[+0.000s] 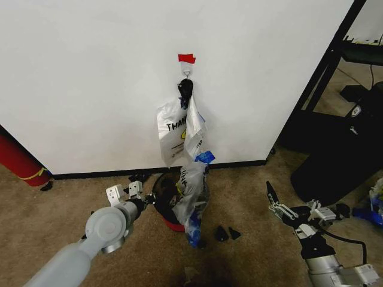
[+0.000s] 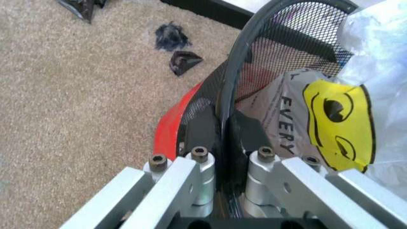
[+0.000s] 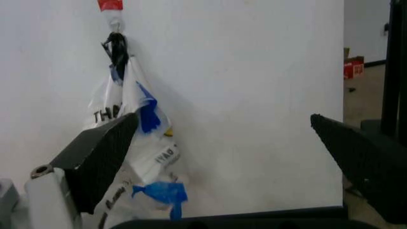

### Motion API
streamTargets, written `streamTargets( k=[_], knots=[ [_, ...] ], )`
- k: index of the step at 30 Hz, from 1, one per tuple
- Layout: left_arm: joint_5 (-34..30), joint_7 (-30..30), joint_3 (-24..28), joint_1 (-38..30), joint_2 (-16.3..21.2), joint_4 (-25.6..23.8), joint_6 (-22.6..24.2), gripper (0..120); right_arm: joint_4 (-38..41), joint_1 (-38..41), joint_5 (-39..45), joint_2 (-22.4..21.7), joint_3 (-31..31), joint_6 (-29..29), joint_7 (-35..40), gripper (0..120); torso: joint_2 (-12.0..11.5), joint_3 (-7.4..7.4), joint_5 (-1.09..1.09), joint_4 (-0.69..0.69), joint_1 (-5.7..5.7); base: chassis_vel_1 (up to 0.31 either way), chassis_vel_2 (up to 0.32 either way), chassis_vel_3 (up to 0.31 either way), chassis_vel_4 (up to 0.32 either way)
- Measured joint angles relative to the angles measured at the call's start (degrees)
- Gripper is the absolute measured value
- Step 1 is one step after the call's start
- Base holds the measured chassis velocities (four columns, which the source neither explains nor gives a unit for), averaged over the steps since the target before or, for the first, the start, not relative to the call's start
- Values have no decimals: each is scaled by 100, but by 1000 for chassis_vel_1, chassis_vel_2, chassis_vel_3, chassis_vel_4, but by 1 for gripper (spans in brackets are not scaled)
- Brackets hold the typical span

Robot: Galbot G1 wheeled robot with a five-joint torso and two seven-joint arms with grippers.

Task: Pick up the garbage bag from the wall and place it over the trash bin.

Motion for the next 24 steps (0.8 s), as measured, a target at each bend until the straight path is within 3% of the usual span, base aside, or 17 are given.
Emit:
streamTargets(
  k=[10, 14, 16, 22, 24],
  knots=[
    [334, -9, 7, 43, -31, 38, 39, 4, 4, -2, -55, 18, -70, -7, 15, 100, 0, 1, -3, -3, 0, 0, 0, 0, 0],
    [548, 1, -19, 48, -6, -46, 105, 19, -23, 11, -55, 13, -76, -4, 17, 100, 0, 1, -3, -3, 0, 0, 0, 0, 0],
    [575, 7, -36, 49, 5, -68, 114, 20, -30, 16, -55, 13, -77, -4, 17, 100, 0, 1, -3, -3, 0, 0, 0, 0, 0],
    [921, 144, -327, 97, 202, -395, 197, 50, -67, 76, -56, 6, -123, -5, 27, 100, 0, 1, -2, -2, 1, 0, 0, 0, 0],
    [1068, 181, -382, 127, 229, -460, 197, 54, -70, 89, -58, 5, -127, -10, 33, 100, 0, 1, -2, -2, 1, 0, 0, 0, 0]
  ],
)
